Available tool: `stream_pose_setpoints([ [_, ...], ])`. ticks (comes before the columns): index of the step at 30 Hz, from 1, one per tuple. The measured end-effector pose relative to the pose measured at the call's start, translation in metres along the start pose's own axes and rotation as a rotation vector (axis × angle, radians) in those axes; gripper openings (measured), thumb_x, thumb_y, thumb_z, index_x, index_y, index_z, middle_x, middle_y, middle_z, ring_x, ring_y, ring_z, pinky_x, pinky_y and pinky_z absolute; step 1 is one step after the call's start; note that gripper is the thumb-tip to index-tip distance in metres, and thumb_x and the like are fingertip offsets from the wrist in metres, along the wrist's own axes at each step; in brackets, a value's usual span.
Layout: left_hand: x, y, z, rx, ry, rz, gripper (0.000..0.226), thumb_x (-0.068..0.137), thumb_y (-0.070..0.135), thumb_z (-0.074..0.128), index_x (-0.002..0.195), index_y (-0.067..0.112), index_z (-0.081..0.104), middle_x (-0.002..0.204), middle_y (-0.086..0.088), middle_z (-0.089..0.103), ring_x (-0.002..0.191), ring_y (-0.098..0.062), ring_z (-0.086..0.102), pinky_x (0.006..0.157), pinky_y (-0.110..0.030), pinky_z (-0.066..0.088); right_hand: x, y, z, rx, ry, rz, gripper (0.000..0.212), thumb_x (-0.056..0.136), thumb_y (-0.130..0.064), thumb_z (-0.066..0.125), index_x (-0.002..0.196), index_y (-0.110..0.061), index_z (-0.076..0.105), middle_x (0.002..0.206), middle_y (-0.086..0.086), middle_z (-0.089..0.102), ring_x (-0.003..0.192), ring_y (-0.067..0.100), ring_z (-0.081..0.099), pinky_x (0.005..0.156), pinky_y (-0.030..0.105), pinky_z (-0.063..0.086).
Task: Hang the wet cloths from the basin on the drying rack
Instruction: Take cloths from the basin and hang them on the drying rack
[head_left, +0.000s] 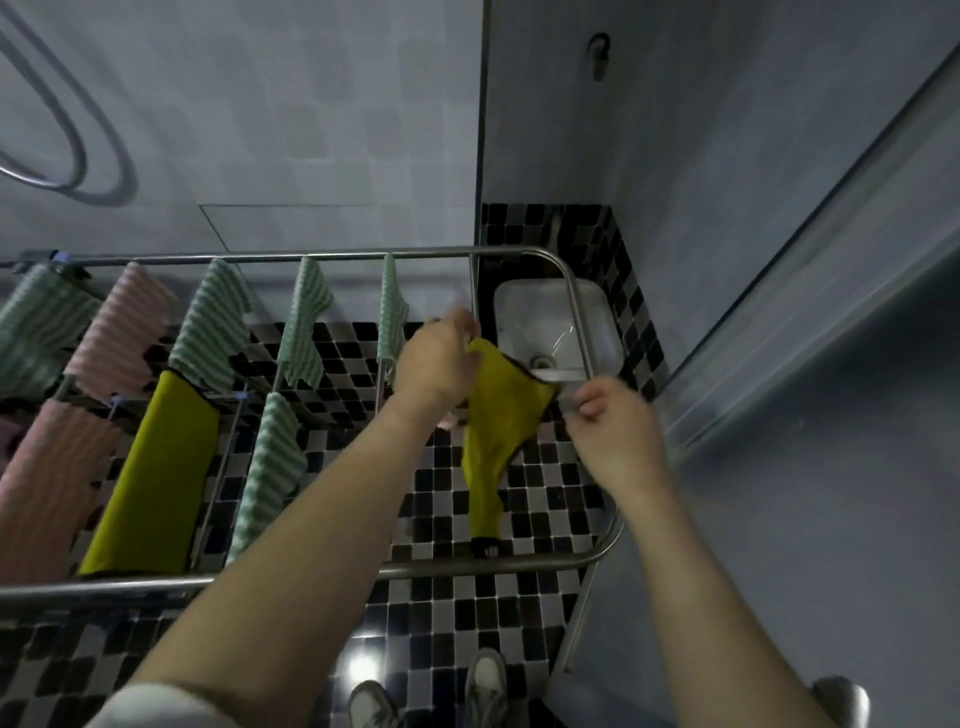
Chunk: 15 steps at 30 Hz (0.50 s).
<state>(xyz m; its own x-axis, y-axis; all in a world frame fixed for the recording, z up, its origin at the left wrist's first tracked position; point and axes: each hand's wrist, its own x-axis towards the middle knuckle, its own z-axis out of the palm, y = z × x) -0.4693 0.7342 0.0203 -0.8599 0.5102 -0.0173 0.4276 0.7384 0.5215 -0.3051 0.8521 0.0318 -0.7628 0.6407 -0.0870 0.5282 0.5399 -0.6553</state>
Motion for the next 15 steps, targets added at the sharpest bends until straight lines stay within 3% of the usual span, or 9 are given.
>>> stream_pose_setpoints([
  [2, -0.022, -0.007, 0.001, 0.027, -0.101, 0.012, 0.002, 0.089, 0.023, 0.062, 0.091, 0.024, 0.063, 0.096, -0.002, 0.069, 0.085, -0.022, 0.065, 0.066, -0.031, 0.047, -0.014, -0.007, 0.01, 0.015, -0.372, 0.01, 0.004, 0.088, -0.025, 0.067, 0.089, -0.022, 0.065, 0.089, -0.004, 0.067, 0.085, 0.011, 0.064, 0.069, 0.022, 0.05],
  [3, -0.035, -0.011, 0.0, 0.034, -0.17, 0.013, 0.002, 0.087, 0.025, 0.064, 0.085, 0.024, 0.064, 0.092, 0.001, 0.069, 0.083, -0.019, 0.065, 0.065, -0.03, 0.047, -0.021, -0.01, 0.017, -0.015, -0.556, 0.022, 0.008, 0.086, -0.029, 0.07, 0.088, -0.021, 0.068, 0.088, -0.003, 0.068, 0.085, 0.012, 0.065, 0.072, 0.025, 0.051],
  [5, -0.06, -0.016, -0.001, 0.052, -0.317, 0.015, 0.009, 0.083, 0.033, 0.069, 0.084, 0.025, 0.07, 0.091, 0.003, 0.069, 0.082, -0.015, 0.064, 0.067, -0.028, 0.048, -0.031, -0.013, 0.029, -0.129, -0.754, 0.024, 0.017, 0.083, -0.036, 0.073, 0.082, -0.019, 0.07, 0.083, -0.001, 0.069, 0.08, 0.013, 0.065, 0.072, 0.031, 0.053],
  [9, -0.097, -0.024, 0.006, 0.181, -0.601, 0.061, 0.023, 0.082, 0.043, 0.067, 0.09, 0.022, 0.073, 0.087, 0.001, 0.069, 0.08, -0.015, 0.063, 0.066, -0.029, 0.05, -0.043, -0.014, 0.043, -0.245, -0.718, -0.014, 0.029, 0.079, -0.034, 0.076, 0.058, -0.023, 0.059, 0.061, -0.005, 0.06, 0.061, 0.011, 0.057, 0.057, 0.027, 0.043],
  [13, -0.11, -0.026, 0.006, 0.042, -0.667, 0.054, 0.02, 0.084, 0.04, 0.068, 0.092, 0.023, 0.075, 0.082, 0.007, 0.065, 0.082, -0.013, 0.063, 0.073, -0.031, 0.052, -0.045, -0.015, 0.038, -0.231, -0.71, 0.031, 0.021, 0.08, -0.036, 0.076, 0.067, -0.02, 0.069, 0.068, -0.004, 0.07, 0.065, 0.008, 0.064, 0.062, 0.027, 0.049],
  [15, -0.112, -0.027, 0.006, -0.067, -0.679, 0.03, 0.01, 0.085, 0.036, 0.069, 0.084, 0.027, 0.073, 0.079, 0.008, 0.065, 0.079, -0.01, 0.062, 0.073, -0.029, 0.05, -0.043, -0.016, 0.036, -0.243, -0.724, 0.038, 0.019, 0.08, -0.035, 0.076, 0.074, -0.018, 0.072, 0.072, -0.002, 0.071, 0.071, 0.011, 0.067, 0.067, 0.029, 0.053],
])
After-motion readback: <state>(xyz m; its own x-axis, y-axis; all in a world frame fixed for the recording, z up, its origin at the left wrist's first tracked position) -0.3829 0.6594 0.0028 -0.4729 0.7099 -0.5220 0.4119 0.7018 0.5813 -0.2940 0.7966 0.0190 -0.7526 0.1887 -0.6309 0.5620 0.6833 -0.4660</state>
